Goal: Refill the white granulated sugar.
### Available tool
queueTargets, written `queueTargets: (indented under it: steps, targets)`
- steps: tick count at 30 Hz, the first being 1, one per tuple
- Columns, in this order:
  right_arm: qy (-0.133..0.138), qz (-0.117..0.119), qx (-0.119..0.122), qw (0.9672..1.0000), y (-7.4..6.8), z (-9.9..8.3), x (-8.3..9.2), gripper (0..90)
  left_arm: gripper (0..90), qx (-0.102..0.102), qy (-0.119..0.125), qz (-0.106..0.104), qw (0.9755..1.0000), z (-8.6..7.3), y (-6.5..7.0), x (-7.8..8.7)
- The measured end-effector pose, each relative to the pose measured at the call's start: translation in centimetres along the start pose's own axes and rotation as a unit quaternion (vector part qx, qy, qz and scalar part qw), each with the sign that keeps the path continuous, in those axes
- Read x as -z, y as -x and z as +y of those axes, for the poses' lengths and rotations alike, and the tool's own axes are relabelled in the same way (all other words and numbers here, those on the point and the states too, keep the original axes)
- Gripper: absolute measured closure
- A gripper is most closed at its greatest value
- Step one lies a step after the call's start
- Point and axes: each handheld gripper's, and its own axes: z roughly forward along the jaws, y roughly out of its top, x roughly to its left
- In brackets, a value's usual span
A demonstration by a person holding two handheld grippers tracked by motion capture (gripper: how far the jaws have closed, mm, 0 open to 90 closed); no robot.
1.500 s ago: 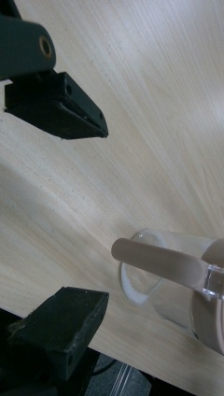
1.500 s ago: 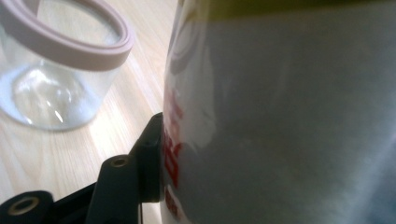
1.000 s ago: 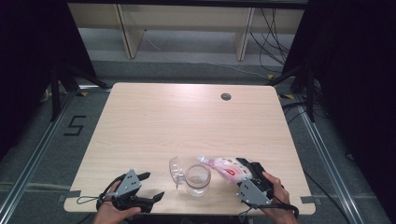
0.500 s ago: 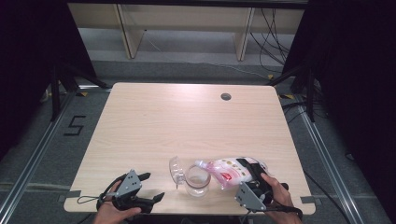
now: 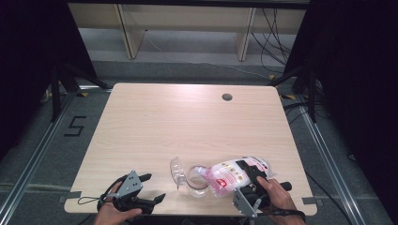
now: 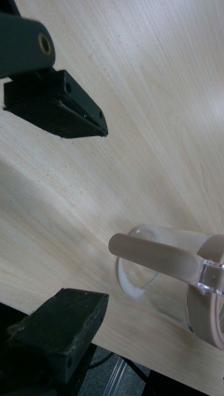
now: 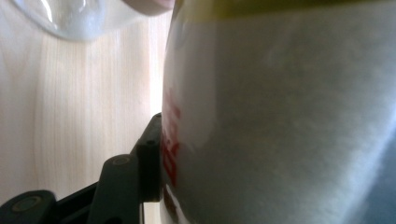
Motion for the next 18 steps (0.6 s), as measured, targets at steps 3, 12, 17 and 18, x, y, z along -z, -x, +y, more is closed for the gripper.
queueTargets:
  steps: [3,12,17,18]
  targets:
    - [0.006,-0.003,0.049,0.9988,0.43,0.22,-0.1,48.2,16.0,0.016,0.001,0.002,0.9999,-0.05,0.23,0.01]
    - [-0.011,-0.006,0.099,0.995,0.19,0.4,-0.12,48.5,16.0,0.005,0.0,0.0,1.0,0.0,0.04,0.04]
    - [-0.026,-0.011,0.12,0.9923,0.11,0.56,0.03,48.6,16.0,0.001,-0.001,0.0,1.0,-0.02,0.01,0.0]
    - [-0.029,-0.009,0.095,0.995,-0.25,0.41,0.03,48.6,16.0,0.0,-0.001,0.0,1.0,-0.02,0.0,0.0]
